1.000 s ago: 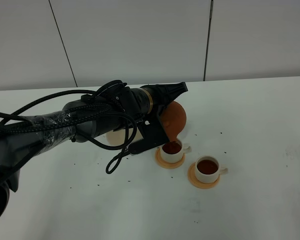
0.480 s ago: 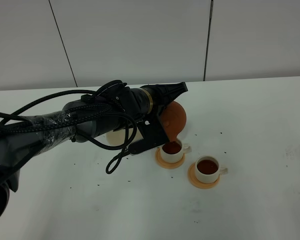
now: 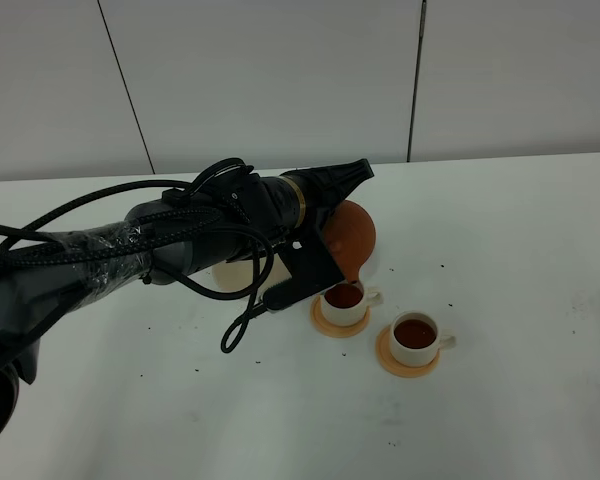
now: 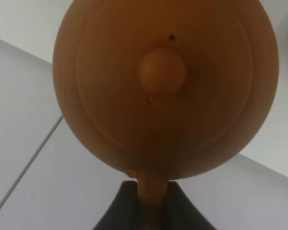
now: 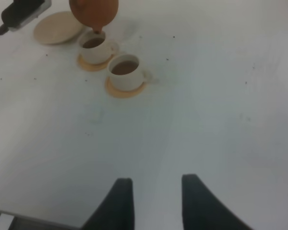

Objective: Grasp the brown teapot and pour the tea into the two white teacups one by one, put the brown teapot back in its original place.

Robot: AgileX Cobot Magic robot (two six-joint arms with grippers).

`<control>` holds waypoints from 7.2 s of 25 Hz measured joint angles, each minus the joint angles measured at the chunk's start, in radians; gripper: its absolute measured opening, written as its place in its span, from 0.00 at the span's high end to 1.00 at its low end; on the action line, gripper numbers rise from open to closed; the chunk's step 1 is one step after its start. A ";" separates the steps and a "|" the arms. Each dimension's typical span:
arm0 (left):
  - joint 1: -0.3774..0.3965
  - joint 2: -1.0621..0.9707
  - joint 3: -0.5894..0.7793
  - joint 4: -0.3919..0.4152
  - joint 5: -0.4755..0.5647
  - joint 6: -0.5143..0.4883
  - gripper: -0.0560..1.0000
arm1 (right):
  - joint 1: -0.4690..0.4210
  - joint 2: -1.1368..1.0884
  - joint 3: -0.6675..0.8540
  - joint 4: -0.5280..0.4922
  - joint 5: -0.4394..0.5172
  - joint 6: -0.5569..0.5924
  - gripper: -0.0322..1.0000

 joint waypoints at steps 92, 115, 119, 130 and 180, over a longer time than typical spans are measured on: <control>0.017 -0.178 0.179 -0.627 0.552 -1.358 0.79 | 0.000 0.000 0.000 0.000 0.000 0.000 0.73; 0.168 -0.149 0.114 -0.627 0.449 -1.864 0.79 | 0.000 0.000 0.000 0.000 0.000 0.000 0.73; 0.168 -0.097 0.050 -0.630 0.469 -1.922 0.79 | 0.000 0.000 0.000 0.000 0.000 0.000 0.73; 0.179 0.012 -0.051 -0.717 0.548 -1.956 0.79 | 0.000 0.000 0.000 0.000 0.000 0.000 0.73; 0.206 0.036 -0.071 -0.840 0.590 -1.819 0.66 | 0.000 0.000 0.000 0.000 0.000 0.000 0.73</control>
